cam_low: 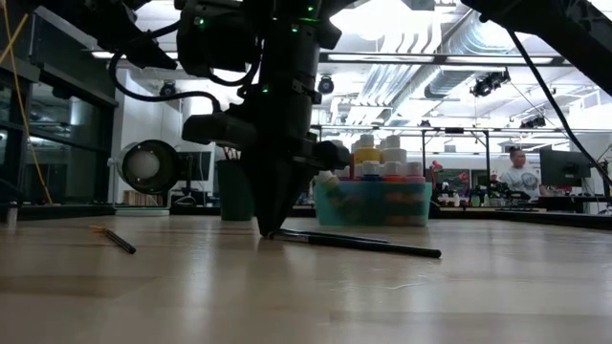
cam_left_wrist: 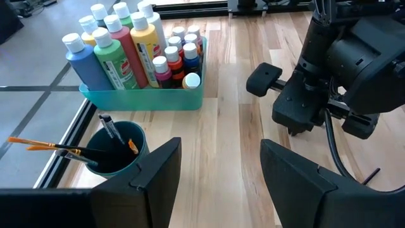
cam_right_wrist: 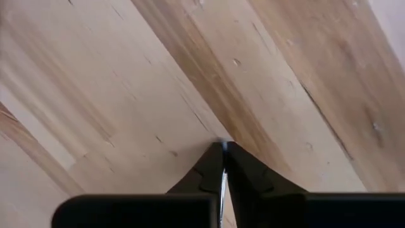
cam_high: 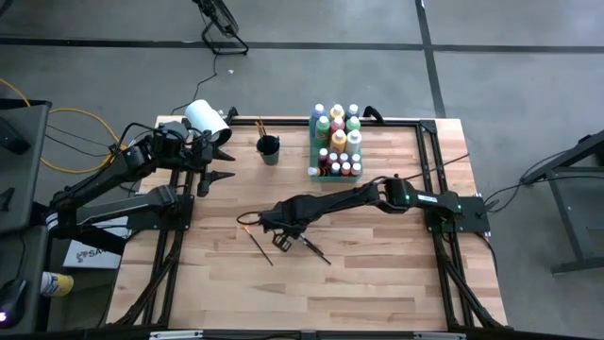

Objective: Pick & Place Paint Supplies
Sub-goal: Put the black silver paint brush into the black cup

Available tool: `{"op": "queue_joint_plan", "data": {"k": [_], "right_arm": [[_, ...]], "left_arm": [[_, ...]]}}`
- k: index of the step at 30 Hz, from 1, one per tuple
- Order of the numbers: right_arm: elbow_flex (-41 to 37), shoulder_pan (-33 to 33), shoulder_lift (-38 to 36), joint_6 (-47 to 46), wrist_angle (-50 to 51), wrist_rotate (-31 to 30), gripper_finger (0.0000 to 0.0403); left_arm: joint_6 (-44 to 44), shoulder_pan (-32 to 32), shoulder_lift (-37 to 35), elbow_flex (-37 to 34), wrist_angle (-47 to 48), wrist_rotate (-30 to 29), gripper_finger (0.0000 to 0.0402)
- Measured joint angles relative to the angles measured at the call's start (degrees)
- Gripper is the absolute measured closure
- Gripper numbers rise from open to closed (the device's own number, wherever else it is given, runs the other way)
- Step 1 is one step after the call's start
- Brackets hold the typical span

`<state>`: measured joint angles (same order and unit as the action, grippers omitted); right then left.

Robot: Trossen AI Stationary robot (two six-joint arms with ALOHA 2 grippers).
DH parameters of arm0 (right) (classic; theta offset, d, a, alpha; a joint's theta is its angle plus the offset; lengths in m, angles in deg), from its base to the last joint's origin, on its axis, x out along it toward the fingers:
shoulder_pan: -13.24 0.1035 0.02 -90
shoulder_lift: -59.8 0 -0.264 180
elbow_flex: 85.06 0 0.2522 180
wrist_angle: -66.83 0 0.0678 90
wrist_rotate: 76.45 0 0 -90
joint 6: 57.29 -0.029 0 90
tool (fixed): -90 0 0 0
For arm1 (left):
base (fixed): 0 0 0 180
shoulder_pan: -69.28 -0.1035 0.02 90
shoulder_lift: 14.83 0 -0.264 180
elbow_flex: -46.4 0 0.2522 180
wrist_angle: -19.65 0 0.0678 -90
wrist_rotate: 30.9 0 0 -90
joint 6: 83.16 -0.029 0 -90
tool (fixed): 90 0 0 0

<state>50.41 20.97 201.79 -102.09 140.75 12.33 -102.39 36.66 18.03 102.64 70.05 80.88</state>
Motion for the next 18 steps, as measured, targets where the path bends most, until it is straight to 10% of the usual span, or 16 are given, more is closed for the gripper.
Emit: {"op": "queue_joint_plan", "data": {"k": [18], "right_arm": [[-0.15, -0.81, -2.2, -4.99, -0.28, -3.45, 0.0399]], "left_arm": [[0.0, 0.01, 0.0, -0.01, -0.02, 0.0, 0.019]]}}
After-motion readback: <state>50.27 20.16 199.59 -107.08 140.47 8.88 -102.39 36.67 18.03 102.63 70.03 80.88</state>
